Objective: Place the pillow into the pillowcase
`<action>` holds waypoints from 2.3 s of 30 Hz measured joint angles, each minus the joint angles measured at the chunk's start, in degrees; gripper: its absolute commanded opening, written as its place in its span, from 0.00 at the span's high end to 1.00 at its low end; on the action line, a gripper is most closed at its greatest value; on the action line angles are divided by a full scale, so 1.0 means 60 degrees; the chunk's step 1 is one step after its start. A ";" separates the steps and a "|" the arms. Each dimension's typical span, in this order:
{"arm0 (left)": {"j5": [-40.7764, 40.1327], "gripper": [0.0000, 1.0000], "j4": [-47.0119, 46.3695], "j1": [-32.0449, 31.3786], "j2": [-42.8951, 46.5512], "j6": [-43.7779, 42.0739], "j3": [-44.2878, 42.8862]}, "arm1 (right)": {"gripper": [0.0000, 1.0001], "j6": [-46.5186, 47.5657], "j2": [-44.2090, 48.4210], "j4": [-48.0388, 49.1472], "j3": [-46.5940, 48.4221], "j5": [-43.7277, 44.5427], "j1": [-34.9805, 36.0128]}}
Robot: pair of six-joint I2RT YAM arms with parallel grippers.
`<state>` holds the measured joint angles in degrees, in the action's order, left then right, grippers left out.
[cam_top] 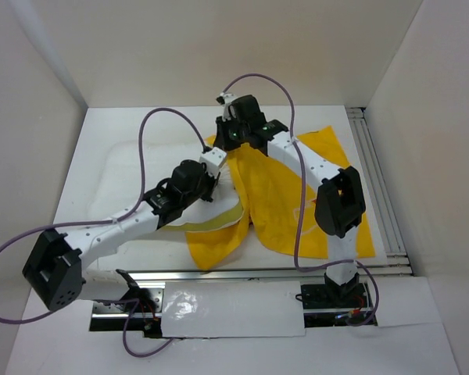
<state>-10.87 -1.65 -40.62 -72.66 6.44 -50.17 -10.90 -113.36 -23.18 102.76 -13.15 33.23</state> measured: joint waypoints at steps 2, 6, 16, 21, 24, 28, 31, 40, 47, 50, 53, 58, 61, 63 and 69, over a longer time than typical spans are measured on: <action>-0.0164 1.00 -0.0040 0.0000 -0.0477 -0.0062 -0.0200 | 1.00 0.0011 0.0062 -0.0004 0.0015 -0.0463 0.0135; -0.0663 1.00 -0.0561 -0.0004 -0.1570 0.0004 -0.0357 | 1.00 -0.0149 0.0386 -0.0087 0.0015 -0.1162 0.0488; -0.2102 0.92 -0.1086 -0.0317 -0.2783 0.0612 -0.1286 | 0.26 -0.1005 0.0550 -0.0076 0.0015 -0.0754 0.0095; -0.2481 0.42 -0.0131 -0.0361 -0.3045 0.1264 -0.2113 | 0.17 -0.1290 0.0572 -0.0175 0.0018 -0.0637 -0.0270; -0.3122 0.22 0.0397 0.0000 -0.2976 0.1698 -0.2539 | 0.13 -0.1366 0.0892 -0.0645 -0.0339 -0.0630 -0.0721; -0.3311 0.07 0.1402 0.0390 -0.2346 0.2029 -0.2415 | 0.12 -0.1406 0.1872 -0.0896 -0.1290 -0.0412 -0.1257; -0.2881 0.00 0.2069 0.0372 -0.1402 0.2076 -0.1912 | 0.17 -0.1439 0.2922 -0.0907 -0.2262 -0.0113 -0.1555; 0.0226 0.00 0.2233 -0.0448 0.0863 0.1020 0.0149 | 0.26 -0.1370 0.7034 -0.0984 -0.6772 0.0353 -0.1563; -0.0397 0.00 0.2248 -0.1213 -0.0827 0.0444 -0.0033 | 0.26 -0.1545 0.8360 -0.1300 -0.8011 0.0561 -0.1497; -0.0758 0.06 0.2178 -0.1297 -0.1402 0.0251 -0.0036 | 0.30 -0.1581 0.8502 -0.1286 -0.8229 0.0353 -0.1348; -0.1100 0.44 0.2146 -0.1337 -0.2007 0.0211 -0.0302 | 0.30 -0.1647 0.8109 -0.1249 -0.8389 0.0160 -0.0860; -0.2084 1.00 0.2280 -0.1344 -0.3096 0.0350 -0.1140 | 0.31 -0.1708 0.6590 -0.1045 -0.8389 0.0484 0.0182; -0.2623 1.00 0.2371 -0.1395 -0.3348 0.0725 -0.1428 | 0.31 -0.1829 0.5850 -0.0831 -0.8378 0.1042 0.0619; -0.2772 1.00 0.2422 -0.1439 -0.3355 0.0882 -0.1453 | 0.34 -0.1931 0.5391 -0.0710 -0.8287 0.1570 0.0845; -0.2827 1.00 0.2473 -0.1453 -0.3275 0.1045 -0.1457 | 0.44 -0.2266 0.4324 -0.0186 -0.7741 0.3297 0.1184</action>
<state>-27.83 13.19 -49.34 -92.31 12.71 -58.92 -24.49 -87.42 -24.29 56.31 6.63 40.34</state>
